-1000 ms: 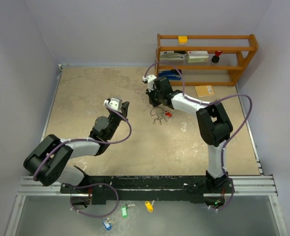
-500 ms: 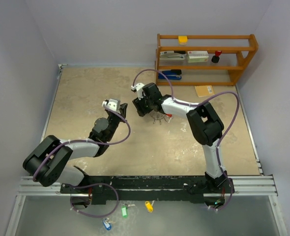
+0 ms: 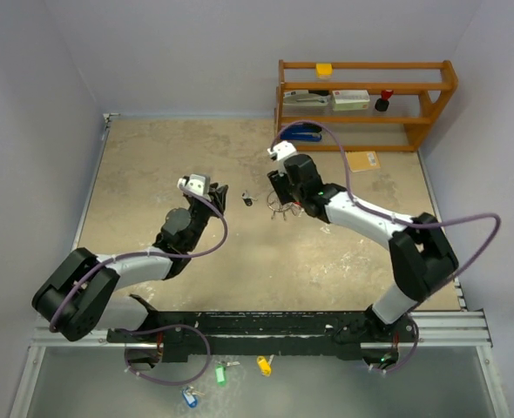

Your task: Remove the keys from the keyring

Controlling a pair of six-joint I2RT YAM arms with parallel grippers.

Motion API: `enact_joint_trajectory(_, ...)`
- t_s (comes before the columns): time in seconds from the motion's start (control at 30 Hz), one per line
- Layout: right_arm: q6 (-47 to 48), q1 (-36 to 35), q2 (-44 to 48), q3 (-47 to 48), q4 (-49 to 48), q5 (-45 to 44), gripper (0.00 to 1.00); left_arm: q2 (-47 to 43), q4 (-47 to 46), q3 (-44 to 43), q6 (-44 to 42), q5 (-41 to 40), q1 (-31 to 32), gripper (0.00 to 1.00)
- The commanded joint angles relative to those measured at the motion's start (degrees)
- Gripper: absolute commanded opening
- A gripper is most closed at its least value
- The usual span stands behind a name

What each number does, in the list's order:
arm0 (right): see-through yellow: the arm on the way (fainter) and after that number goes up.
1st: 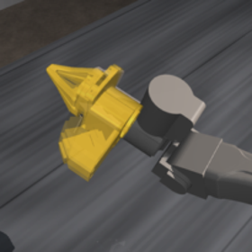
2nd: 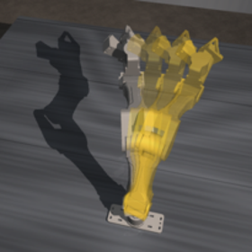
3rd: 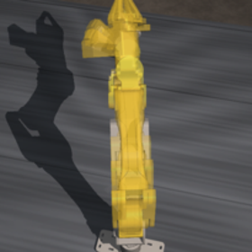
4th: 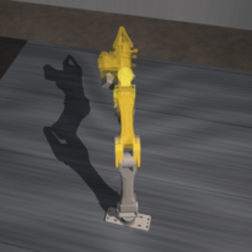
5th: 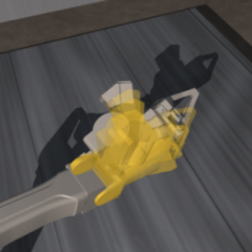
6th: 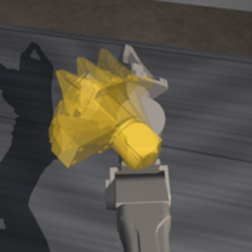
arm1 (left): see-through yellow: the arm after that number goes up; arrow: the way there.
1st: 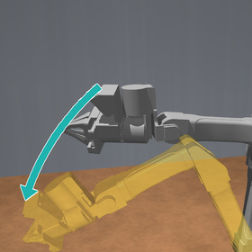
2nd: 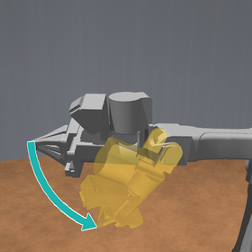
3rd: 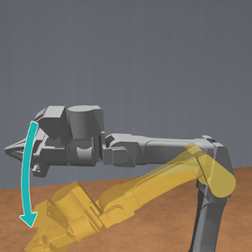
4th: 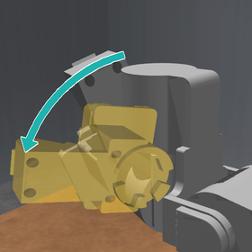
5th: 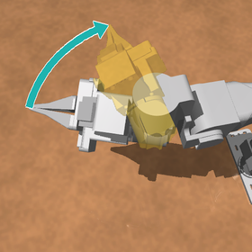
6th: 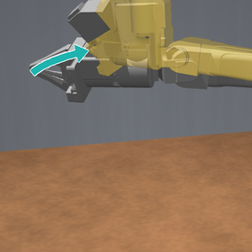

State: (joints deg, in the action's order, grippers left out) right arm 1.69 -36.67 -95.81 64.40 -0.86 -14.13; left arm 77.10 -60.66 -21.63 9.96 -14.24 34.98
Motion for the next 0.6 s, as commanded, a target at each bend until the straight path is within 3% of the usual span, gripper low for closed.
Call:
enact_joint_trajectory(0.0, -3.76, 5.19, 10.16, -7.30, -7.09, -6.57, 0.62, -4.64, 5.92, -1.80, 1.96, -6.94, -0.20, 0.50)
enact_joint_trajectory(0.17, -5.83, 12.49, 21.03, -17.42, -13.36, -10.02, 0.72, -9.15, 14.45, -2.62, 3.81, -20.28, -0.19, 0.61)
enact_joint_trajectory(0.33, -7.96, 12.80, 31.75, -29.21, -22.40, -20.57, 0.75, -9.91, 26.94, -6.05, 4.77, -31.25, -0.18, 0.66)
enact_joint_trajectory(0.47, -7.60, 12.89, 39.83, -39.11, -29.80, -25.58, 0.81, -9.53, 32.25, -6.90, 7.54, -41.61, -0.18, 0.67)
enact_joint_trajectory(0.57, -8.49, 12.93, 42.73, -41.84, -31.64, -27.50, 0.82, -9.37, 34.82, -7.22, 6.84, -44.87, -0.18, 0.67)
